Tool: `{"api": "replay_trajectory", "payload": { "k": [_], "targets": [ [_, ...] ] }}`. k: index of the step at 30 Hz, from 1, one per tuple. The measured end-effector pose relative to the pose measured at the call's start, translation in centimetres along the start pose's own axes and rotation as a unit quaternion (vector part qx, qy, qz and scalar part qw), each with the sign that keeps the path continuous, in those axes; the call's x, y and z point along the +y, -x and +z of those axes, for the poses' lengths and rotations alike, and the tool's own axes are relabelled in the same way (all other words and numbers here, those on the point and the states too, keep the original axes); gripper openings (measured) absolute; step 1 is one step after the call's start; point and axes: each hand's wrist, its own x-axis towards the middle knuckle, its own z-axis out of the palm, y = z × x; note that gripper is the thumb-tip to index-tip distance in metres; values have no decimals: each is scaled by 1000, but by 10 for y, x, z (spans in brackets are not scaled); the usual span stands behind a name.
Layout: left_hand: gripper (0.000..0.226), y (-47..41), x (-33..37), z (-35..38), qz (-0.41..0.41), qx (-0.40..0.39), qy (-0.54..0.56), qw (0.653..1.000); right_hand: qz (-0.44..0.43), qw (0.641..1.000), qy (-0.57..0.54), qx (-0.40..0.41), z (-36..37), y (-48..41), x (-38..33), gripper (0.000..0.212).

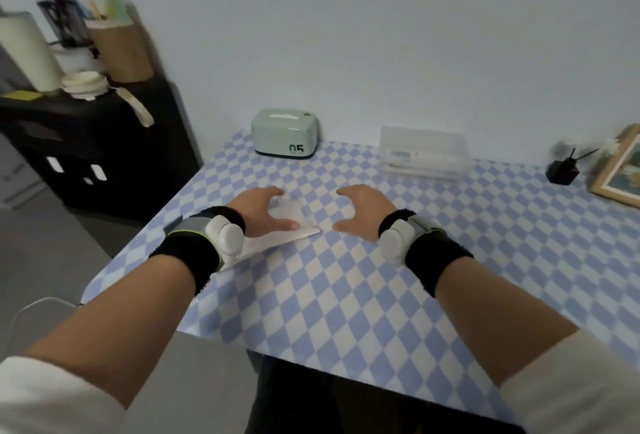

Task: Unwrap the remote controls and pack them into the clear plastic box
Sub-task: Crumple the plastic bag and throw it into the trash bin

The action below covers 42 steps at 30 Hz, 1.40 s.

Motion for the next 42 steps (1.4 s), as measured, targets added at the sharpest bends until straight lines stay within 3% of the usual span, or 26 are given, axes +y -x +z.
{"api": "replay_trajectory", "payload": {
  "k": [2, 4, 6, 12, 16, 20, 23, 26, 30, 35, 42],
  "targets": [
    [109, 15, -21, 7, -13, -32, -10, 999, -12, 1000, -5, -8, 13, 8, -21, 81],
    [111, 23, -35, 21, -14, -38, -25, 999, -14, 1000, -9, -15, 25, 17, -34, 79],
    [98, 27, -43, 35, -16, -19, -45, 999, -7, 1000, -19, -20, 34, 24, -41, 78],
    [28, 33, -32, 46, 48, 103, -7, 994, 23, 999, -42, 5, 41, 49, -38, 78],
    [27, 42, 2, 38, 119, 138, 136, 974, 82, 986, -145, 30, 32, 57, -34, 91],
    [25, 49, 60, 38, 205, 93, 257, 940, 121, 939, -308, 96, 14, 82, -13, 82],
    [23, 57, 114, 49, 253, 30, 323, 911, 142, 865, -450, 169, 4, 115, 18, 59],
    [20, 62, 158, 62, 285, -3, 312, 907, 160, 805, -524, 225, -8, 150, 46, 55],
    [27, 76, 230, 93, 390, -41, 194, 899, 175, 798, -500, 289, -23, 220, 98, 35],
    [39, 119, 334, 141, 493, -73, 123, 858, 219, 786, -464, 344, -41, 330, 162, 25],
    [48, 169, 431, 188, 512, -139, 107, 841, 280, 734, -425, 450, -35, 450, 224, 25]
  ]
}}
